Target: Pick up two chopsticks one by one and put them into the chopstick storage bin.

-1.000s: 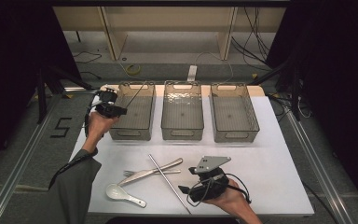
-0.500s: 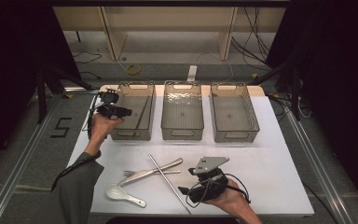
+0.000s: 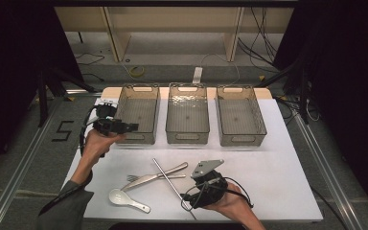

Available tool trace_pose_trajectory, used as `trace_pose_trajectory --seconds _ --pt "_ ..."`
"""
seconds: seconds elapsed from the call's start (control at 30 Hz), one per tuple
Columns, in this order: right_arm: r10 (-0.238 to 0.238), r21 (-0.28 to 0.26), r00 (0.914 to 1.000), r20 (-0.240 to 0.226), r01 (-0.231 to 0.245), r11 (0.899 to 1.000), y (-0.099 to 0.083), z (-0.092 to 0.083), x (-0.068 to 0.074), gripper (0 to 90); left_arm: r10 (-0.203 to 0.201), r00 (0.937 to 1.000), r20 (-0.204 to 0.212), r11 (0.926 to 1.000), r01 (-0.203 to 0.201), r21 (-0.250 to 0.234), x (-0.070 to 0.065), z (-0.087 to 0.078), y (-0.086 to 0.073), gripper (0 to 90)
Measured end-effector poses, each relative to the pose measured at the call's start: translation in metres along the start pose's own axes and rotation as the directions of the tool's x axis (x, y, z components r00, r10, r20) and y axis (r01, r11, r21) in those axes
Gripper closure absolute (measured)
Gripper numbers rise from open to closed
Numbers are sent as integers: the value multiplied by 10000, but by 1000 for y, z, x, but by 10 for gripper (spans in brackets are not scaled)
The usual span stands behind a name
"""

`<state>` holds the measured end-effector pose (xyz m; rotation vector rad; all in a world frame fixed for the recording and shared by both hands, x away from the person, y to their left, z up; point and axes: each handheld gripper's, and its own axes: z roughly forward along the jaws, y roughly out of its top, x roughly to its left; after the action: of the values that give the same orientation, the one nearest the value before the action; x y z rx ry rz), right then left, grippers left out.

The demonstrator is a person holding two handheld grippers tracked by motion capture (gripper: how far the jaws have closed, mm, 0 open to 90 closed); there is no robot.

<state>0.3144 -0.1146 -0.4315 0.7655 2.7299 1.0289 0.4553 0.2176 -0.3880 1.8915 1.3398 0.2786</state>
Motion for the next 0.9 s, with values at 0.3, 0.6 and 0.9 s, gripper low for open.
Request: trace_pose_trajectory --seconds 0.3,0.6,0.9 --pt "-91 980 9999 72 83 9951 5 12 -2 326 1005 9949 35 9949 -1005 -40 -20 -15 -30 178" --pt "198 1376 9997 141 -215 9903 14 17 -5 376 933 9935 652 9936 -888 -699 -28 -30 -62 176" --pt "172 1771 9998 40 -177 9840 20 28 1 462 1359 9860 963 9892 -1297 -678 -40 -32 -72 170"
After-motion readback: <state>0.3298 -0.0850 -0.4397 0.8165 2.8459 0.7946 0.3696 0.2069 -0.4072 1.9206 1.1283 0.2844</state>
